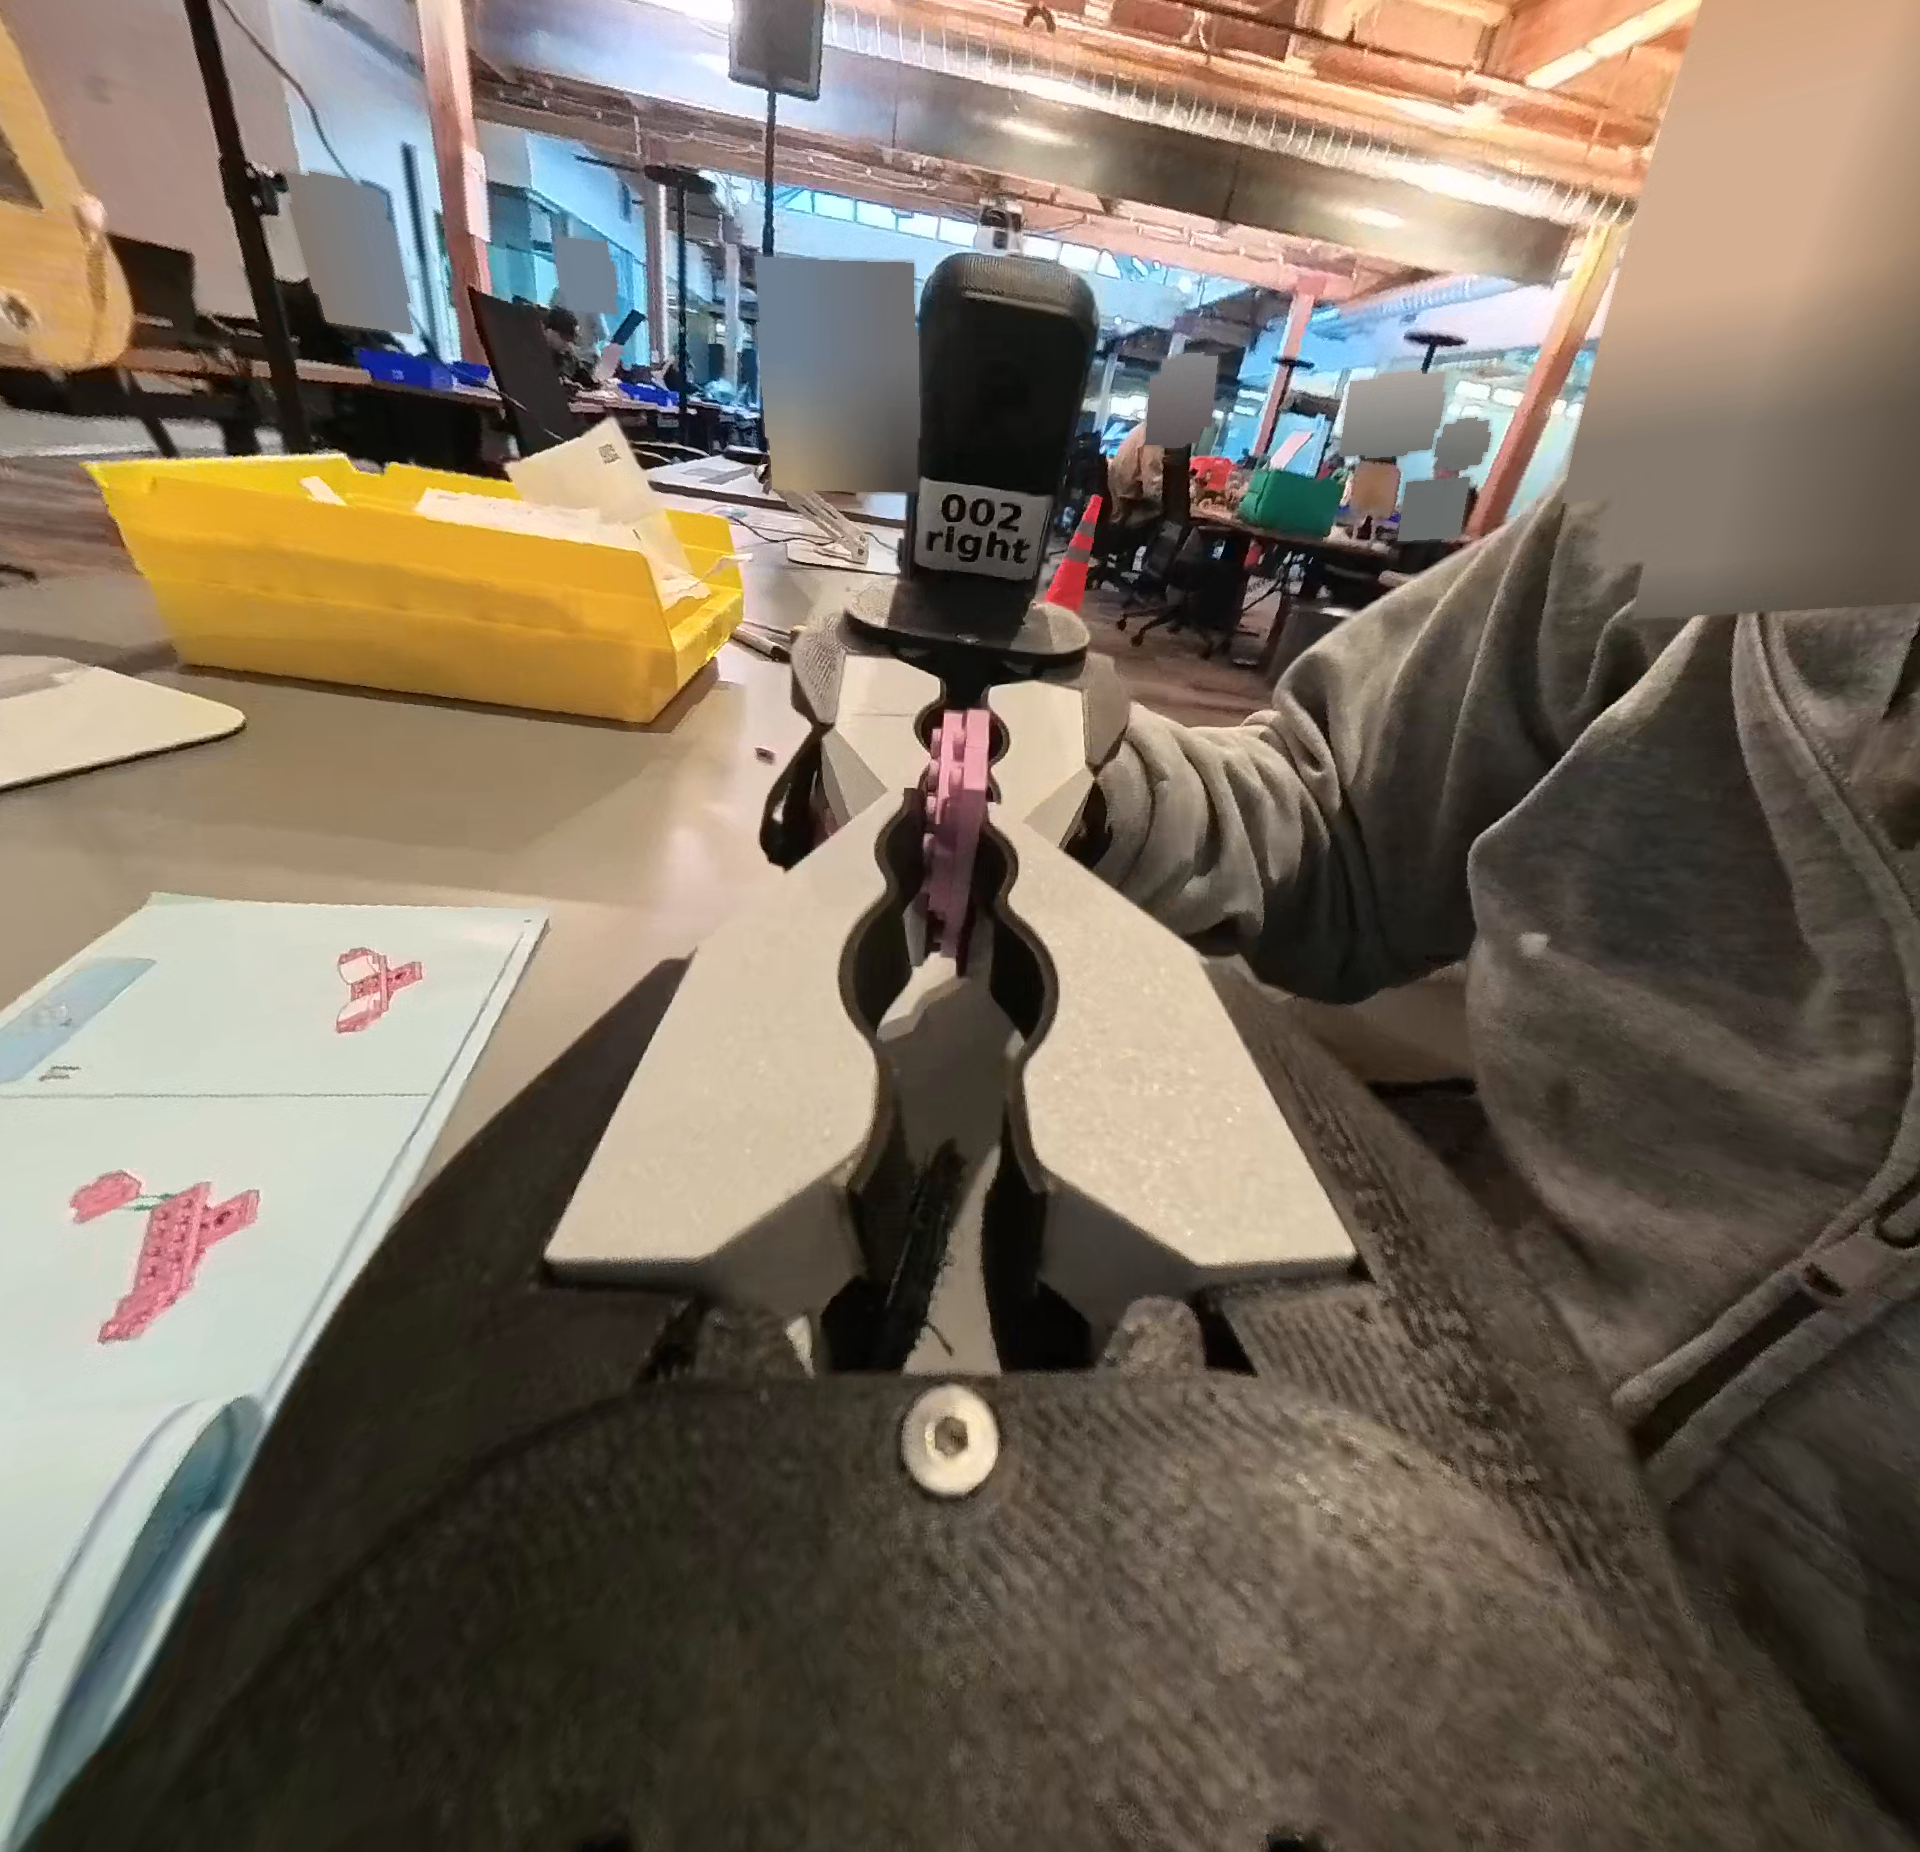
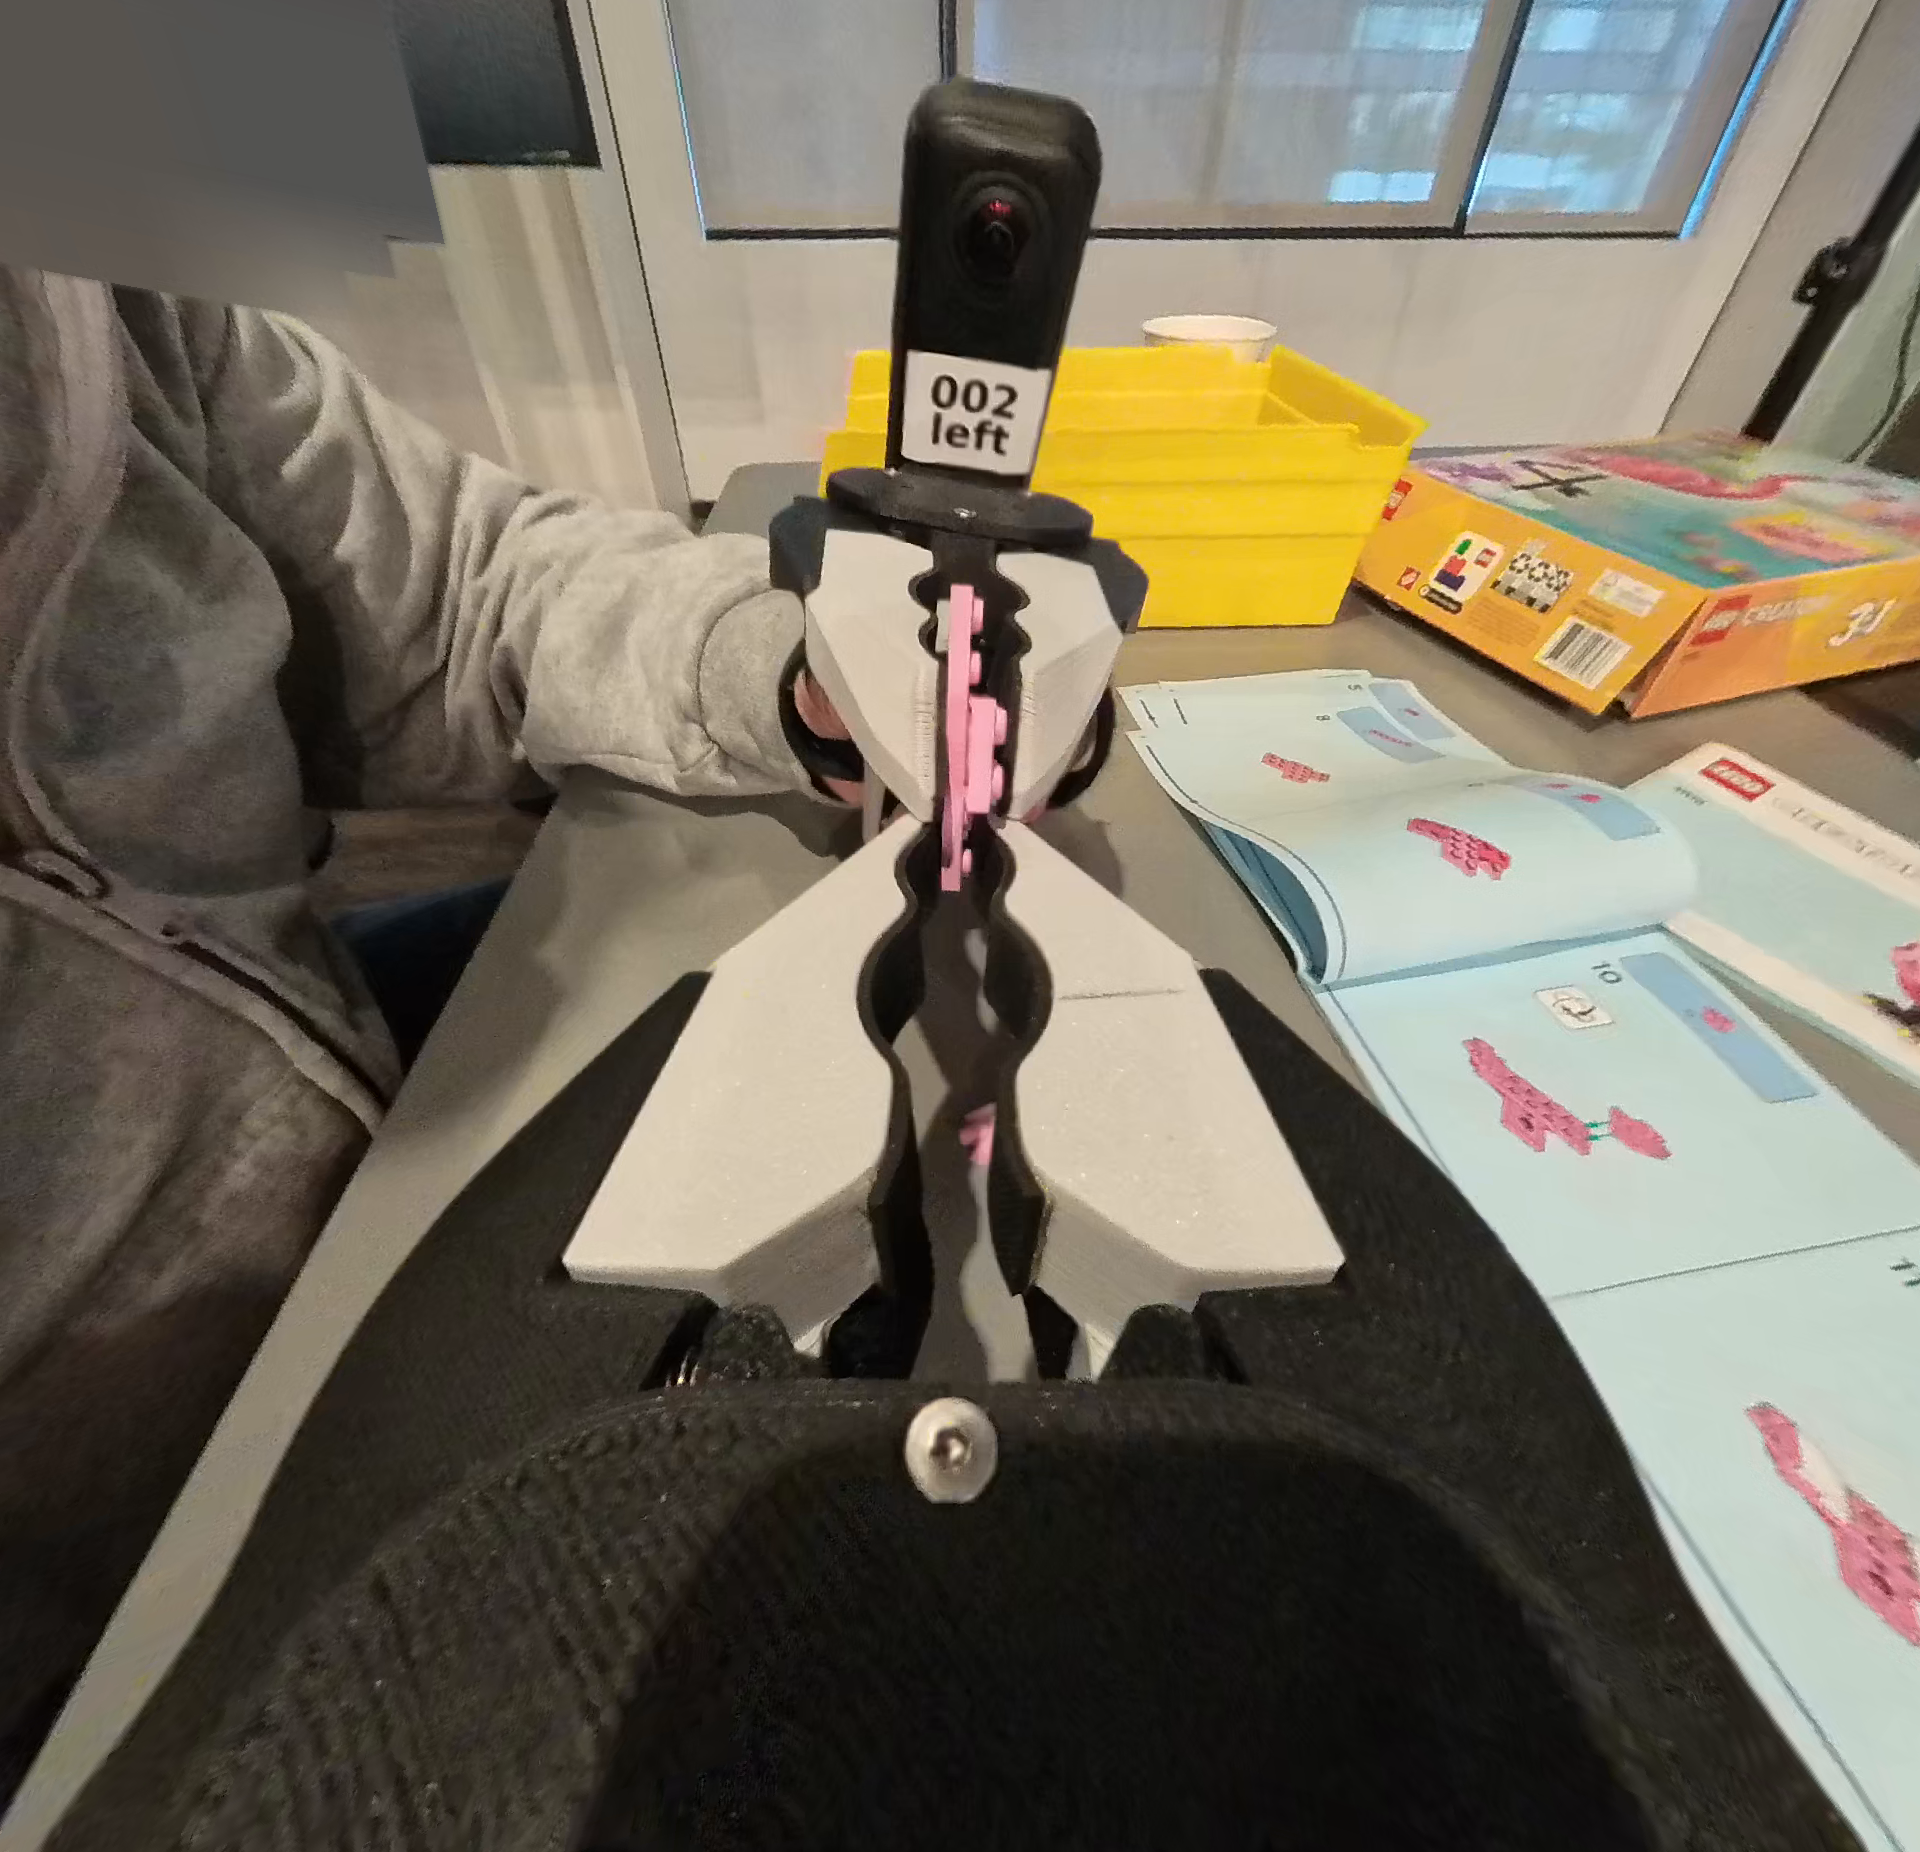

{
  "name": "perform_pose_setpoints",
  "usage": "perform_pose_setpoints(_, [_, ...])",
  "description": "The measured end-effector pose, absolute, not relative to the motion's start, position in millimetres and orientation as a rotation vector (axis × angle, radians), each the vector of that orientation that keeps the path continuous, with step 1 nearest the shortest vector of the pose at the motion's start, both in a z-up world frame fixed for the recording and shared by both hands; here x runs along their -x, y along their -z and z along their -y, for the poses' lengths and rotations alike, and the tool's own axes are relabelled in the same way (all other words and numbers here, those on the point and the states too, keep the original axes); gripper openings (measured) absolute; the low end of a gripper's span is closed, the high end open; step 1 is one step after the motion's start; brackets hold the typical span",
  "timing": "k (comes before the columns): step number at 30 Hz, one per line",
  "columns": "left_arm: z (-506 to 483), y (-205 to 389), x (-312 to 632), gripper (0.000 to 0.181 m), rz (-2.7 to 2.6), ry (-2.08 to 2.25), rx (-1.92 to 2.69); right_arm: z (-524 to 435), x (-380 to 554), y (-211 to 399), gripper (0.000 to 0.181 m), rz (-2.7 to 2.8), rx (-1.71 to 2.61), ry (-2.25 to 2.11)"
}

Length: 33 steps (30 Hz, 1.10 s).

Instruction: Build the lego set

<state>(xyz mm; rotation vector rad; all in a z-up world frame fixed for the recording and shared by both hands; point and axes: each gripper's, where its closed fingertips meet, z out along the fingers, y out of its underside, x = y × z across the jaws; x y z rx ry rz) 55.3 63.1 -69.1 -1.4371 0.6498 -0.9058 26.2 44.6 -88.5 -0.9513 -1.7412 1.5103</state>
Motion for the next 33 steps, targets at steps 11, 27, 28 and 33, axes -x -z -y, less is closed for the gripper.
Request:
perform_pose_setpoints(11, [-70.8,123.8,-36.9,0.013,-1.188,-0.118,1.455,-71.5,-22.2,137.8,0.003,1.938,0.649,-0.543])
perform_pose_setpoints(27, [-76.2,137.4,-33.3,0.008,-1.32,-0.365,1.445,-76.9,-21.8,146.3,0.006,1.936,0.611,-0.427])
perform_pose_setpoints(28, [-76.1,133.8,-33.6,0.007,-1.289,-0.313,1.453,-74.8,-22.3,143.3,0.014,1.929,0.632,-0.486])
perform_pose_setpoints(33, [-62.9,102.5,-44.4,0.007,-1.046,0.272,1.47,-56.4,-32.5,110.7,0.021,1.842,0.693,-0.943])
